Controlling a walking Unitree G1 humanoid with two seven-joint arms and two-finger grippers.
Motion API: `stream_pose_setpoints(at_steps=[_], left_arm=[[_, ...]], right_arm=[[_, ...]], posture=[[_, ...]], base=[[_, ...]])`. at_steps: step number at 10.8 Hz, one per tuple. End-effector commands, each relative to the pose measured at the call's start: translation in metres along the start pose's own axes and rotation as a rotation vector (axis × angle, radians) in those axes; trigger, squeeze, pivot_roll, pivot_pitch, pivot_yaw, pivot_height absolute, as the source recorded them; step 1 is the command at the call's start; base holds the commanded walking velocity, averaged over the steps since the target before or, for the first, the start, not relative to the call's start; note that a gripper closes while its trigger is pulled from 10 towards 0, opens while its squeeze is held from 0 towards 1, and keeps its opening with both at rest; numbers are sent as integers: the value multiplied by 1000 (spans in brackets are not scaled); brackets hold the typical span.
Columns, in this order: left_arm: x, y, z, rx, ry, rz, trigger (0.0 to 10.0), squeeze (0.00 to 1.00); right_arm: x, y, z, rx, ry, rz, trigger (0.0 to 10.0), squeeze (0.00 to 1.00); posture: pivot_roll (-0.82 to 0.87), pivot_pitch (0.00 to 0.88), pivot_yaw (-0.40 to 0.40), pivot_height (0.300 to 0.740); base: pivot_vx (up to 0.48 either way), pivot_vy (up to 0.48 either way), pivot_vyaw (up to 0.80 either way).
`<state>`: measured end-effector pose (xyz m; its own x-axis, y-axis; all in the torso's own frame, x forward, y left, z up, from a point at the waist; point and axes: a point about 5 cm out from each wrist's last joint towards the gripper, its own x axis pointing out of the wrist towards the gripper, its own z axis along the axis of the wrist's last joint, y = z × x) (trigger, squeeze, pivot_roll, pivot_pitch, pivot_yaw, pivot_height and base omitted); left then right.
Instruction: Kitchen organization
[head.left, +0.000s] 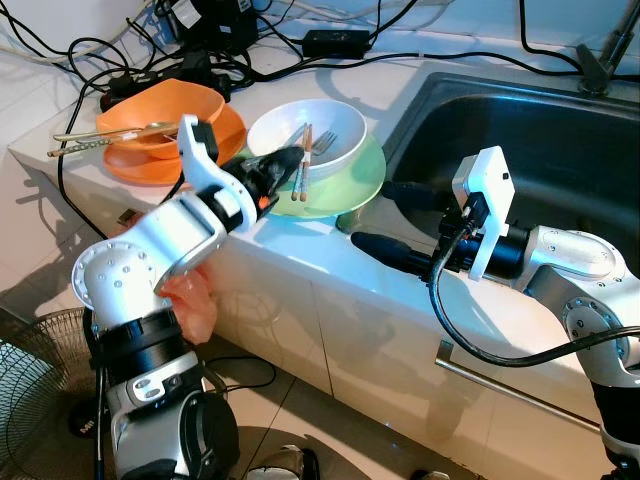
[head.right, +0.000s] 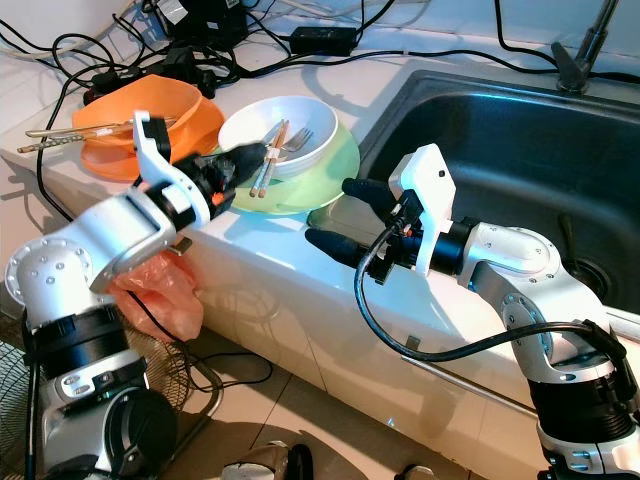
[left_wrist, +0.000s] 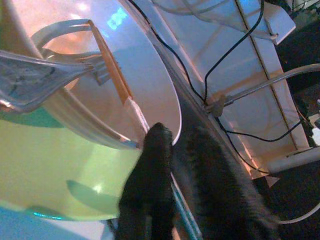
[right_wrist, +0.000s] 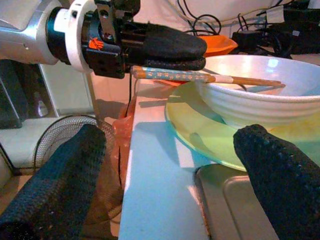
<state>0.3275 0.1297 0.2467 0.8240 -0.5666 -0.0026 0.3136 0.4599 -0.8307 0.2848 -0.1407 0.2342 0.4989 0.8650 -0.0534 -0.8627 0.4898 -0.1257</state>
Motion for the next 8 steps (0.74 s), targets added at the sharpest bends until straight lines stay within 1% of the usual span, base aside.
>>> stream_pose_setpoints(at_steps=[1,3,4,5,6,7,8], left_arm=[[-1,1,2,-8,2,9,0,0],[0,0,1,-19,4,-1,0,0],[-1,-3,2,-13,-2,-24,0,0],[-3,-12,5,42,-25,-79,0,0],[-9,-28,9,100,-56,-158,10000,0],[-11,-33,11,100,-75,-190,10000,1000],[-17,-43,17,77,-129,-266,10000,1000]], right_arm=[[2,1,8,-27,-25,7,10000,0],[2,1,8,-28,-27,3,10000,0],[2,1,8,-28,-28,2,10000,0],[2,1,7,-28,-28,0,10000,0],[2,0,6,-25,-27,-3,10000,0],[2,0,6,-23,-28,-3,10000,0],[3,-1,5,-20,-28,-3,10000,0]], posture=[[97,106,156,740],[98,104,159,740],[97,103,160,740],[97,103,160,740],[100,103,157,740],[100,103,157,740],[108,102,150,740]], base=[[0,0,0],[0,0,0],[0,0,0],[0,0,0],[0,0,0],[0,0,0],[0,0,0]])
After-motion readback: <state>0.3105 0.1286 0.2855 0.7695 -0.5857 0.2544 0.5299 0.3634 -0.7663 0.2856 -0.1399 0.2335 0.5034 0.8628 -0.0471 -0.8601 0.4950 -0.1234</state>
